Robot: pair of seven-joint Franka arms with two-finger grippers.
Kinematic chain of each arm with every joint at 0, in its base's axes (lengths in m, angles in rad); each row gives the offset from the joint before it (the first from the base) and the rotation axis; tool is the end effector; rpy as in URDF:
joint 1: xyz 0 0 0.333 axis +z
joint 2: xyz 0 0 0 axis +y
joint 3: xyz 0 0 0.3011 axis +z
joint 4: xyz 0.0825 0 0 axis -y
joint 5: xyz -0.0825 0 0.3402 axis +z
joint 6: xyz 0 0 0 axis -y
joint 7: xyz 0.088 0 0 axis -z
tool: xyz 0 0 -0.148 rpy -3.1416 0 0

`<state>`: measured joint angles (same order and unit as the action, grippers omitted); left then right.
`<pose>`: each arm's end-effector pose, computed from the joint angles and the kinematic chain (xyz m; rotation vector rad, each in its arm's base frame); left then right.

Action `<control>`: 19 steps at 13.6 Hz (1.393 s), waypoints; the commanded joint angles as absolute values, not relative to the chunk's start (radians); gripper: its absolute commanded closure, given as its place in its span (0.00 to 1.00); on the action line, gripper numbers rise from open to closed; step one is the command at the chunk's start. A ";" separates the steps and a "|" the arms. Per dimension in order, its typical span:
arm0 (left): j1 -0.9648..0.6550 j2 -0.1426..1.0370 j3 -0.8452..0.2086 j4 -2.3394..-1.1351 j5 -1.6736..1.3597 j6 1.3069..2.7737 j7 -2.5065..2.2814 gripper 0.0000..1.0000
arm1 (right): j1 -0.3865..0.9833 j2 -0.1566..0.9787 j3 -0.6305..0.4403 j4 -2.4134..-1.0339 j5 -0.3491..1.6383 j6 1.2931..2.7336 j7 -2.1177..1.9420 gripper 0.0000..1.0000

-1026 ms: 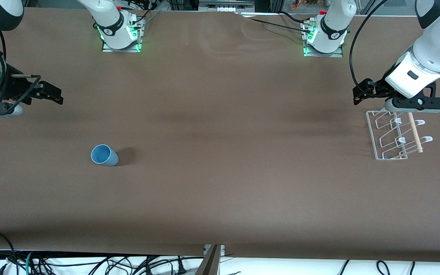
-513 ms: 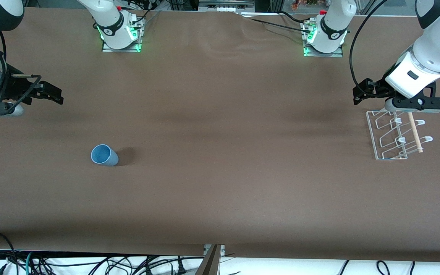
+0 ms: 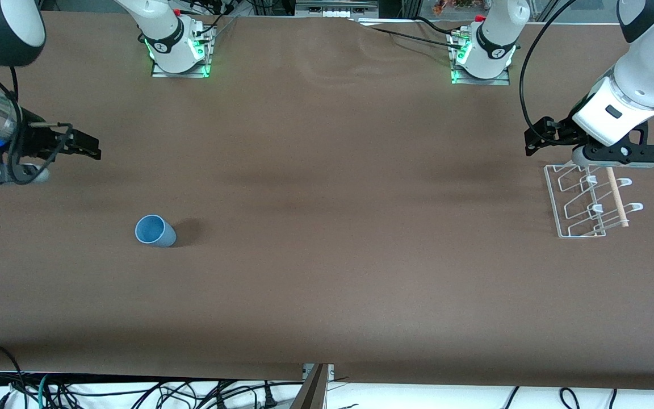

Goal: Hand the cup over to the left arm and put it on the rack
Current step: 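Move the right gripper down beside the light blue cup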

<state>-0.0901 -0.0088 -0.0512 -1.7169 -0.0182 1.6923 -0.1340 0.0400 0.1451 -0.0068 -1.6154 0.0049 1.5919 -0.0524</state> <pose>0.5083 -0.0749 0.5206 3.1262 -0.0077 -0.0283 0.5364 0.0187 0.4752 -3.1221 -0.1329 0.2640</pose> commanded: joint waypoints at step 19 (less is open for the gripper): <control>-0.094 -0.012 -0.054 -1.703 0.014 1.675 -0.146 0.00 | -0.002 0.607 -0.014 -1.641 -0.002 2.052 -0.184 0.01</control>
<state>-0.0901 -0.0087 -0.0513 -1.7163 -0.0182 1.6911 -0.1340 -0.0062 0.5815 -0.0177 -1.6482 0.0039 2.0280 -0.2103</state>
